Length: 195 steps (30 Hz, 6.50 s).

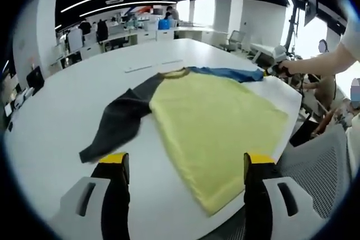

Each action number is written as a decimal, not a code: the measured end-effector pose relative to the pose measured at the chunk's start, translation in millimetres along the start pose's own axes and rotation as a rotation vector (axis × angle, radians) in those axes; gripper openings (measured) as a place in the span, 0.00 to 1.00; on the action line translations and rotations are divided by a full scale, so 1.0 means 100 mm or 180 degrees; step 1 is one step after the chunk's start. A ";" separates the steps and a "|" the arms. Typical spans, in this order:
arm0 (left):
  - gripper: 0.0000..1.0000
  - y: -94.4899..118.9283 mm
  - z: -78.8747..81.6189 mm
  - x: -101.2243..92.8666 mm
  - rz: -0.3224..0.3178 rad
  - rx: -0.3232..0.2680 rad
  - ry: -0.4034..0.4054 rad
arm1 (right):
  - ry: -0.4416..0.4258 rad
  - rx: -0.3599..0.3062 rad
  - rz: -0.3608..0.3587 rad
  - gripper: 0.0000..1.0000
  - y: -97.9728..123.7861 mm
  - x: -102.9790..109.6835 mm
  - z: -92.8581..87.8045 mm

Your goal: Fold the garment on the visible template until the final outline fits inside the template.

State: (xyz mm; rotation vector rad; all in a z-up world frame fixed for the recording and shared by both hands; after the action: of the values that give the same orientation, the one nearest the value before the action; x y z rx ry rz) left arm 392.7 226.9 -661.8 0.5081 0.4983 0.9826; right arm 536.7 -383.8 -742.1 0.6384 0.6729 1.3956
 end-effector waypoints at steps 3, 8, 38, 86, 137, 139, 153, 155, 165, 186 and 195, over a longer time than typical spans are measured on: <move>0.78 0.01 0.01 0.01 0.0023 -0.0025 0.0007 | 0.0066 -0.0003 0.0006 0.00 0.06 -0.06 0.01; 0.82 0.00 0.03 -0.01 -0.0029 -0.0039 -0.0040 | 0.0215 0.0068 0.0010 0.00 0.13 -0.16 -0.02; 0.98 -0.01 0.08 -0.20 -0.0275 -0.0077 -0.0220 | 0.0290 0.0199 -0.0156 0.00 0.41 -0.19 -0.03; 0.97 0.09 0.11 -0.18 -0.0315 -0.0168 -0.0209 | 0.0916 -0.0037 0.0711 0.00 0.71 1.31 0.80; 0.97 0.04 0.08 -0.24 -0.0412 -0.0151 -0.0221 | 0.1476 -0.0162 0.1472 0.00 0.68 2.59 1.30; 0.97 0.03 0.08 -0.25 -0.0422 -0.0150 -0.0219 | 0.1514 -0.0153 0.1494 0.00 0.68 2.65 1.30; 0.97 0.02 0.08 -0.26 -0.0462 -0.0150 -0.0188 | 0.1687 -0.0081 0.1668 0.00 0.69 3.07 1.31; 0.96 0.02 0.07 -0.27 -0.0481 -0.0143 -0.0181 | 0.1757 -0.0077 0.1666 0.00 0.69 3.12 1.31; 0.96 0.00 0.05 -0.29 -0.0508 -0.0118 -0.0184 | 0.1993 -0.0057 0.1660 0.00 0.67 3.42 1.32; 0.96 -0.03 0.01 -0.29 -0.0526 -0.0074 -0.0187 | 0.2255 -0.0050 0.1799 0.00 0.63 4.11 1.34; 0.96 -0.03 -0.01 -0.26 -0.0510 -0.0046 -0.0174 | 0.2298 -0.0054 0.1857 0.00 0.63 4.35 1.31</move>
State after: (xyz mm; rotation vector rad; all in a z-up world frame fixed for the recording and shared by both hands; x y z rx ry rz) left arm 381.5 203.4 -660.3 0.4734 0.4753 0.8163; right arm 617.0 53.3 -629.5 0.3050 1.0894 2.2123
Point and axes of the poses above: the point that each gripper's makers call its tool centre point, and the gripper's own axes: y roughly backward along the fingers, x roughly to its left, z roughly out of its top, the point moved 2 cm from there along y, roughly backward along the fingers, and after that the axes turned 8 degrees about y, right-handed, at the moved point
